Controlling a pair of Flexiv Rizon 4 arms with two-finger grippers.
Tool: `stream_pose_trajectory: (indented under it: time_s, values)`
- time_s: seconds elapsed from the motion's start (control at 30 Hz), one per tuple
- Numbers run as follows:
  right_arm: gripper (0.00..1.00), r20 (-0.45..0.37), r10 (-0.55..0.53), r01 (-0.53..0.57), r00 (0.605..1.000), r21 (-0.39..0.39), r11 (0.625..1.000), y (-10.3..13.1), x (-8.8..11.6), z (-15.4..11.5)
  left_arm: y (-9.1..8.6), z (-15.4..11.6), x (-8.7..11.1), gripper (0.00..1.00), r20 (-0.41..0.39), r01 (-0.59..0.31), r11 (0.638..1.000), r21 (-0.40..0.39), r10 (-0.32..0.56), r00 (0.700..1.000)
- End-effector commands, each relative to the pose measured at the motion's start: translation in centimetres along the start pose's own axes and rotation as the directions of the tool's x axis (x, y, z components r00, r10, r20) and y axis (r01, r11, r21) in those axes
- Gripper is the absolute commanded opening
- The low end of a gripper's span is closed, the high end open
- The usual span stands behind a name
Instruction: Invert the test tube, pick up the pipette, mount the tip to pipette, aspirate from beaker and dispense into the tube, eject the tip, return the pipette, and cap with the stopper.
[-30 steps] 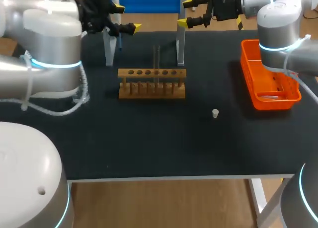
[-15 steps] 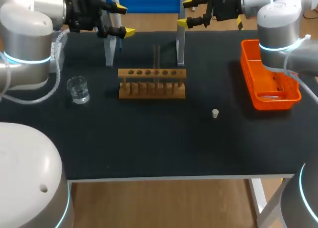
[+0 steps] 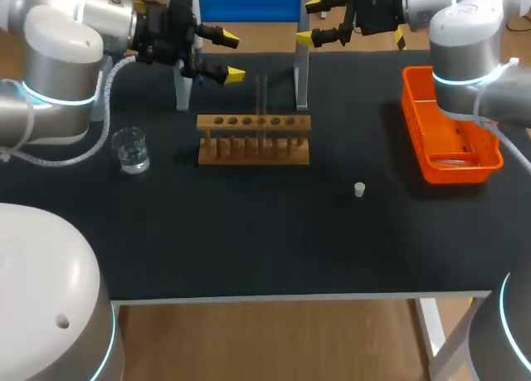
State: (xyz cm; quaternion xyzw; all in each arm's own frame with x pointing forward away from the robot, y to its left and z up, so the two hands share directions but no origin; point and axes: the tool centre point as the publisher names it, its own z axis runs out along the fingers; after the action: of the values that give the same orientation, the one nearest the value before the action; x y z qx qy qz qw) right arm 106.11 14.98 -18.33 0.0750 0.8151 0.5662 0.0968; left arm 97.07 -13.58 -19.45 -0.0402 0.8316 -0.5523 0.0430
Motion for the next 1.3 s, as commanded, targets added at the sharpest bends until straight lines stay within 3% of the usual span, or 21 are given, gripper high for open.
stream_pose_trajectory:
  time_s: [0.03, 0.2, 0.6, 1.1, 1.3]
  values:
    - [1.0, -0.005, 0.001, -0.001, 1.0, 0.004, 1.0, 0.1, -0.1, -0.1, 0.6, 0.7, 0.3, 1.0, 0.002, 0.007, 1.0, -0.004, -0.007, 1.0]
    - [1.0, -0.005, 0.001, -0.001, 1.0, 0.004, 1.0, 0.1, -0.1, -0.1, 1.2, 1.4, 0.8, 1.0, 0.016, 0.016, 1.0, 0.01, -0.016, 1.0]
    - [1.0, -0.005, 0.001, -0.001, 1.0, 0.004, 1.0, 0.1, -0.1, -0.1, 2.4, 4.5, 1.2, 1.0, -0.033, -0.007, 0.999, -0.048, 0.006, 0.999]
    - [1.0, -0.005, 0.001, -0.001, 1.0, 0.004, 1.0, 0.1, -0.1, -0.1, 4.1, 7.6, 0.8, 1.0, -0.013, 0.011, 0.996, -0.09, -0.012, 1.0]
    - [1.0, -0.005, 0.001, -0.001, 1.0, 0.004, 1.0, 0.1, -0.1, -0.1, 4.8, 8.3, 1.1, 1.0, 0.032, 0.051, 0.989, -0.142, -0.047, 0.998]
